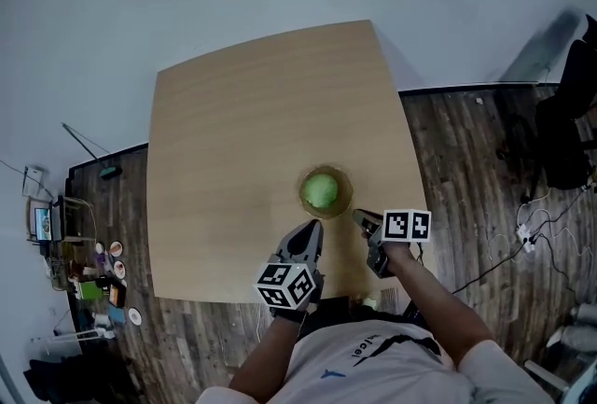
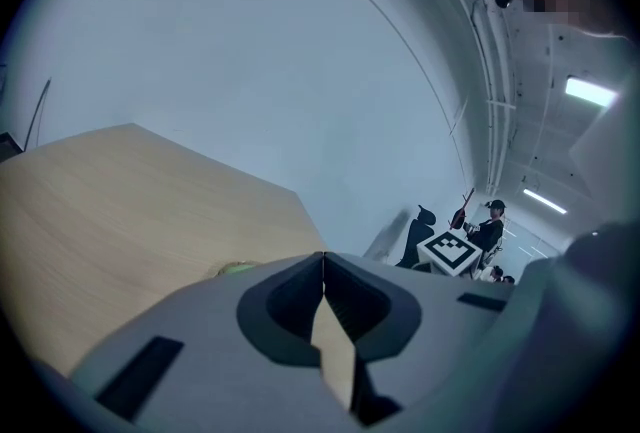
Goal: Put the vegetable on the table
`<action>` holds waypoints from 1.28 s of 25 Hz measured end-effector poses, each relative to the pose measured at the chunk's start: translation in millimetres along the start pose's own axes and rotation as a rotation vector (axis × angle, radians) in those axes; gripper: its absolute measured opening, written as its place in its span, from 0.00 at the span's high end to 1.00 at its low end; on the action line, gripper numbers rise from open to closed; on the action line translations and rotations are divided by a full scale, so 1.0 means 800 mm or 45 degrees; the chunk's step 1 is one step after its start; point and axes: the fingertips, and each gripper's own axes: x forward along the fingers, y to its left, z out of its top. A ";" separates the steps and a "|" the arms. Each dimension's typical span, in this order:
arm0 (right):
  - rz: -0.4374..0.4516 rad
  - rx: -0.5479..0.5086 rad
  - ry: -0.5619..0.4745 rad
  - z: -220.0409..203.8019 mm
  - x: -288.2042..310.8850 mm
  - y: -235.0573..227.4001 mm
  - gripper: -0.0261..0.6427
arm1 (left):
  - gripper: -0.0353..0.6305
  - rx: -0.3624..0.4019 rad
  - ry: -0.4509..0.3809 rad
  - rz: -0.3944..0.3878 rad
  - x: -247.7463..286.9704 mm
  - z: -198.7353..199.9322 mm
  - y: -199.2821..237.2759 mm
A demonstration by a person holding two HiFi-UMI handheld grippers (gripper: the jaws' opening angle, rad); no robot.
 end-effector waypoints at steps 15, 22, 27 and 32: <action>0.162 -0.806 -0.345 -0.012 -0.158 0.180 0.94 | 0.93 0.122 -0.151 -0.046 -0.092 0.031 -0.136; 0.181 -1.016 -0.477 -0.020 -0.222 0.233 0.94 | 0.93 0.191 -0.272 -0.020 -0.130 0.053 -0.175; 0.196 -1.034 -0.496 -0.029 -0.241 0.237 0.94 | 0.93 0.212 -0.310 -0.020 -0.141 0.053 -0.195; 0.197 -1.032 -0.497 -0.035 -0.251 0.231 0.94 | 0.93 0.216 -0.313 -0.015 -0.143 0.046 -0.205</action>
